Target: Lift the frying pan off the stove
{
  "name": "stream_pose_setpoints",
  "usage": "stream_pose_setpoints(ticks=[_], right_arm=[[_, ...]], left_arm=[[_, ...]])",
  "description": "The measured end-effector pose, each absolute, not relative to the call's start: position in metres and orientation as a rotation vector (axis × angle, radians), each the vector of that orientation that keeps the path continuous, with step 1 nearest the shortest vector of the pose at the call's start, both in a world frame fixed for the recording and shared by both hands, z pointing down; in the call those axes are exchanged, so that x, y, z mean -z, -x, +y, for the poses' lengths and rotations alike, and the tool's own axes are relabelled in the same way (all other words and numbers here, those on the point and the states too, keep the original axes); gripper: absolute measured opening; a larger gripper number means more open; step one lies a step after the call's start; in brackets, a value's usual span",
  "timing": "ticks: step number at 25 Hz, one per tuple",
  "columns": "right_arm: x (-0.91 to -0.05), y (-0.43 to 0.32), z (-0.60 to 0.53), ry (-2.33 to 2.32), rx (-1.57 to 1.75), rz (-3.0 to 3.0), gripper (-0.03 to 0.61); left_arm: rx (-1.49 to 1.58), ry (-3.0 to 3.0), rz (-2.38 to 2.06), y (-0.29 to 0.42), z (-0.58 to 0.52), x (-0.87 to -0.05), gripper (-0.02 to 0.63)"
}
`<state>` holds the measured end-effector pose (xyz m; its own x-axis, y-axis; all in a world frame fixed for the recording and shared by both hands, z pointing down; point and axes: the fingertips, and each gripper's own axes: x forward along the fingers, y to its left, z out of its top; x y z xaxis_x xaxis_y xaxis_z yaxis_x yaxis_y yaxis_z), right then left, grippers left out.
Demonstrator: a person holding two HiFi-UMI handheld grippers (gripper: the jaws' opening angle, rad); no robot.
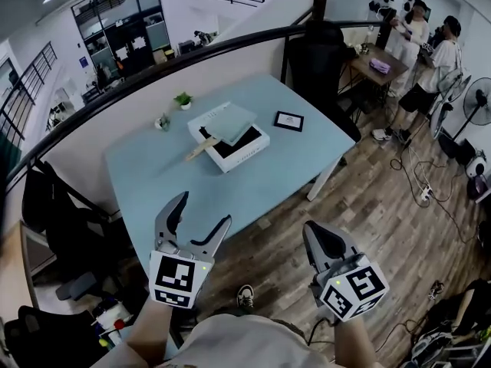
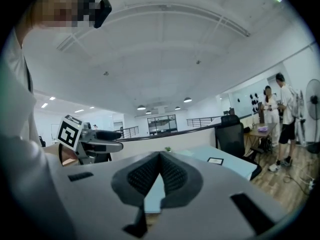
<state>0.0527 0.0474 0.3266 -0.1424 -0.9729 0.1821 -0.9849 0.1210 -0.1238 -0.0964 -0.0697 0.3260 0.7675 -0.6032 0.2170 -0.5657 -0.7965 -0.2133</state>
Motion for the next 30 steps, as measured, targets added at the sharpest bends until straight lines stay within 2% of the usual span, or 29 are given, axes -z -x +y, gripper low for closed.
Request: stream_pose_setpoints(ticks=[15,30], right_arm=[[-0.360,-0.080,-0.085,-1.905,-0.391,-2.345,0.003],[-0.381,-0.187,-0.227,-1.611,-0.413,-2.500,0.003]], left_arm=[[0.490,2.830,0.991,0.070,-0.182,-0.361,0.364],[0.587,2.725,1.315,-0.008,-0.290,-0.378,0.364]])
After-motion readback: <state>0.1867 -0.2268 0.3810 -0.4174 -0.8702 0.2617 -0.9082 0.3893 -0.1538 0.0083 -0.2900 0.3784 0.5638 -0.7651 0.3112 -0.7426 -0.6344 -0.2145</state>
